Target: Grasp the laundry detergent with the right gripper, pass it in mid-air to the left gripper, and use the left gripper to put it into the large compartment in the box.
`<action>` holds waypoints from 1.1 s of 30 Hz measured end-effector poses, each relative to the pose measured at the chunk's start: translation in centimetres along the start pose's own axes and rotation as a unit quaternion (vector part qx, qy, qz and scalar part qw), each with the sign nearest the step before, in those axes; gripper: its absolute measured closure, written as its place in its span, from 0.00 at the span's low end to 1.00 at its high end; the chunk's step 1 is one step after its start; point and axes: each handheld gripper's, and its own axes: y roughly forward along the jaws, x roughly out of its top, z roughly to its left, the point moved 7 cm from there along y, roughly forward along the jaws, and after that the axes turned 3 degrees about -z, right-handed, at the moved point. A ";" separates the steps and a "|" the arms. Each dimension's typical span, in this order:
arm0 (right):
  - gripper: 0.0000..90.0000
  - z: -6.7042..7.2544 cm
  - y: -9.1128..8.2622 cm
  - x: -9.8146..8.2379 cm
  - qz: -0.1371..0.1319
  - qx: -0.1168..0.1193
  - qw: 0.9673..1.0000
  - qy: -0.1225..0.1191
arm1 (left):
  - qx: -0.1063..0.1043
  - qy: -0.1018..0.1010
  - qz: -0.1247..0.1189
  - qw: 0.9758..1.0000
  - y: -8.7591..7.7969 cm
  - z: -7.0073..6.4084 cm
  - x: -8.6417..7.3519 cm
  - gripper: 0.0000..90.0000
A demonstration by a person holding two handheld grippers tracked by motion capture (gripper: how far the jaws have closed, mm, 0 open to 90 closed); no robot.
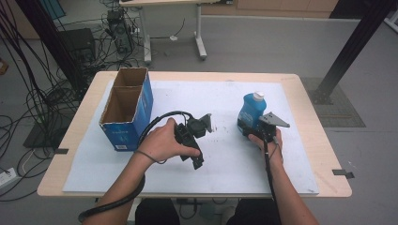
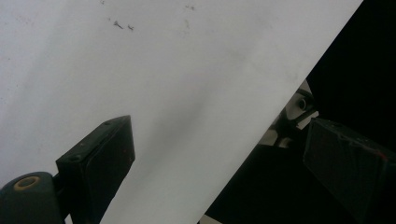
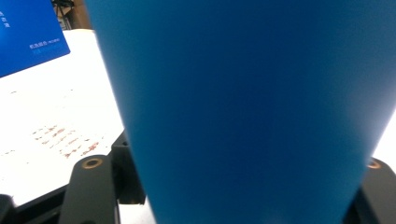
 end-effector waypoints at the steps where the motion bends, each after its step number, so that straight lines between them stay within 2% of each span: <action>1: 0.41 0.0 0.0 0.0 0.000 -0.001 1.000 0.001 | 0.000 0.000 0.000 1.000 0.0 0.0 0.0 0.10; 27: 0.44 0.2 -0.1 0.0 0.001 -0.008 1.000 -0.005 | -0.002 -0.002 -0.001 1.000 0.1 -0.1 -0.1 0.10; 33: 0.44 0.2 -0.1 0.1 0.002 -0.008 1.000 -0.006 | 0.001 -0.004 -0.007 1.000 -0.3 -0.1 0.0 0.10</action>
